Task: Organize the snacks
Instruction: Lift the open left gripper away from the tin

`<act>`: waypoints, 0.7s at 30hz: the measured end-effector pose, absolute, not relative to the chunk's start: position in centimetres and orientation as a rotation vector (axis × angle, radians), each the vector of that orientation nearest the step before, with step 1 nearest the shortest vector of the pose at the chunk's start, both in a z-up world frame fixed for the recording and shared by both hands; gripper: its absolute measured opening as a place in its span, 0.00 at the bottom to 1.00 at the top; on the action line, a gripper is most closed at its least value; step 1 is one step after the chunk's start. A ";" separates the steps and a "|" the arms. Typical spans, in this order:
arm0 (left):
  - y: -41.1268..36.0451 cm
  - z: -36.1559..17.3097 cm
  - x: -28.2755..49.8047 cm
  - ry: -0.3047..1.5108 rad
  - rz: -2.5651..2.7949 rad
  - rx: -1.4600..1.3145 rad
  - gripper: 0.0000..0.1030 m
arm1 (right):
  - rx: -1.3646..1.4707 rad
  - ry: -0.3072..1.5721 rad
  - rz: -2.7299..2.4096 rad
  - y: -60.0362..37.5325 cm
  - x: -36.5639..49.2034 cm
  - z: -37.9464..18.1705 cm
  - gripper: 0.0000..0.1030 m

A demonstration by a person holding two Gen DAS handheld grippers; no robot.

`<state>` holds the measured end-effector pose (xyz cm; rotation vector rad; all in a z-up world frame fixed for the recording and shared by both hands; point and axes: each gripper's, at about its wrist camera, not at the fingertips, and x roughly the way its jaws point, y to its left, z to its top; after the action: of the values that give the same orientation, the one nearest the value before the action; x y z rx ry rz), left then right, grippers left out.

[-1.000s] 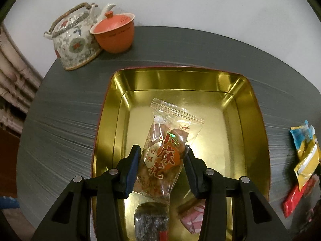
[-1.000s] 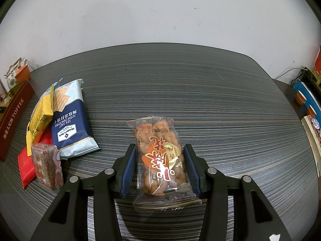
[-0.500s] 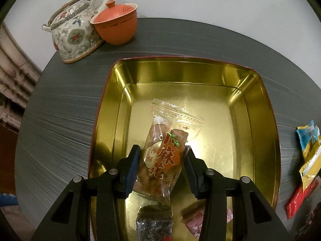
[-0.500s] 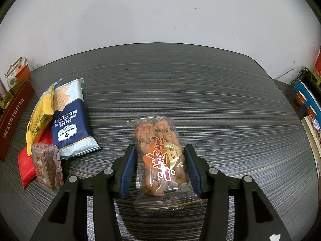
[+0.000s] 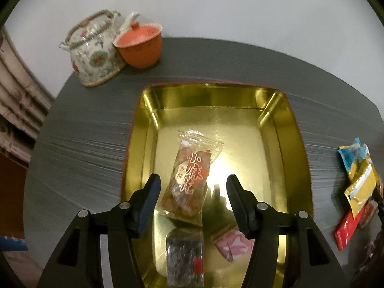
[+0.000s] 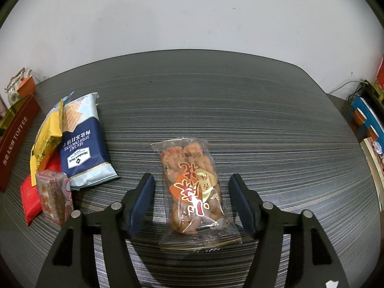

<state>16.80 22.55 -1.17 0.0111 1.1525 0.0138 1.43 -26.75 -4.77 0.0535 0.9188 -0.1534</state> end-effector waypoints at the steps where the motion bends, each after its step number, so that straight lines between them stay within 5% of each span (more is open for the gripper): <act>1: 22.6 -0.7 16.3 1.141 0.017 0.015 0.56 | 0.053 0.919 -0.153 -26.8 1.4 -4.7 0.60; 7: 24.2 2.5 12.5 1.063 0.045 0.027 0.56 | 0.055 0.917 -0.154 -27.3 1.2 -4.5 0.59; 21: 28.9 3.6 7.3 1.007 0.237 0.009 0.57 | 0.050 0.905 -0.165 -28.8 -0.4 -3.7 0.36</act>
<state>7.28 28.91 3.57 0.0088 1.0067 0.2367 -0.38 -28.83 -3.74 0.0501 0.9046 -0.1645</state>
